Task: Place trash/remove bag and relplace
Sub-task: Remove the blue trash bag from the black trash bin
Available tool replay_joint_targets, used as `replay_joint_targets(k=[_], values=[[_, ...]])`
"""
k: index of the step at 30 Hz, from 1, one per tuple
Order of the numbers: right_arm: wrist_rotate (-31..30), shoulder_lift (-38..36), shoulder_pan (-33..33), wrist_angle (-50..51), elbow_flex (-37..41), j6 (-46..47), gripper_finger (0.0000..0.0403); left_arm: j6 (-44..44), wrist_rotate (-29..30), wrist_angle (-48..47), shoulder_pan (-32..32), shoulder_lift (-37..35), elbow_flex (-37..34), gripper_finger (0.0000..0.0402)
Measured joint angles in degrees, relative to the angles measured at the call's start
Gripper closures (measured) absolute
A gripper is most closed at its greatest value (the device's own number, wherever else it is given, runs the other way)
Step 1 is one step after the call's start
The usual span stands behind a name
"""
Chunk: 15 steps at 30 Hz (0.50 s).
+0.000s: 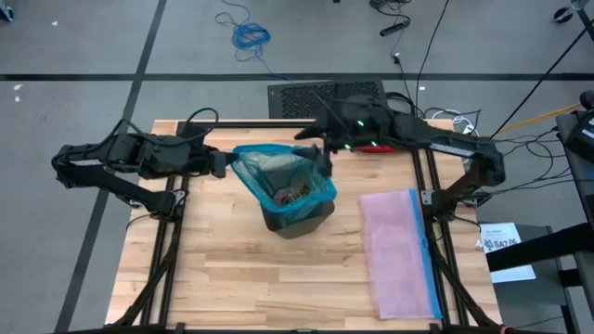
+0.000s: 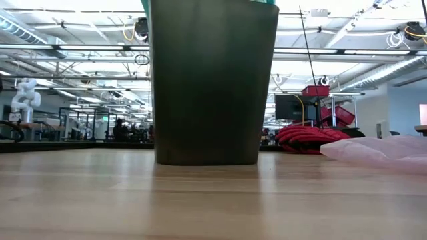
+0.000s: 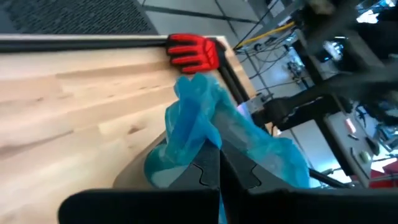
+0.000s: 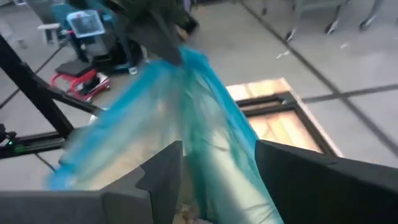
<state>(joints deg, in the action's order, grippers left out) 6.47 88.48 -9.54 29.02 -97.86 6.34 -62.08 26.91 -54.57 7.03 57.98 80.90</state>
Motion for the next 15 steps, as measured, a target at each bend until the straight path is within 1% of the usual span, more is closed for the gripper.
replay_joint_targets(k=[4,7,11,15], values=[[11.5,5.0,-6.0,-1.8,0.2,-1.6,0.0210,2.8,-0.3,0.0,0.0,0.9,2.6,0.0401],[18.5,8.5,-9.5,-4.0,0.2,-3.0,0.0214,4.5,-2.0,0.1,0.0,1.9,4.0,0.0402],[25.8,12.3,-12.5,-8.1,0.2,-1.6,0.0215,5.5,-5.1,0.1,0.0,3.5,4.7,0.0402],[31.9,14.6,-14.1,-9.8,0.2,0.3,0.0215,5.6,-6.4,0.0,0.0,4.7,4.7,0.0402]])
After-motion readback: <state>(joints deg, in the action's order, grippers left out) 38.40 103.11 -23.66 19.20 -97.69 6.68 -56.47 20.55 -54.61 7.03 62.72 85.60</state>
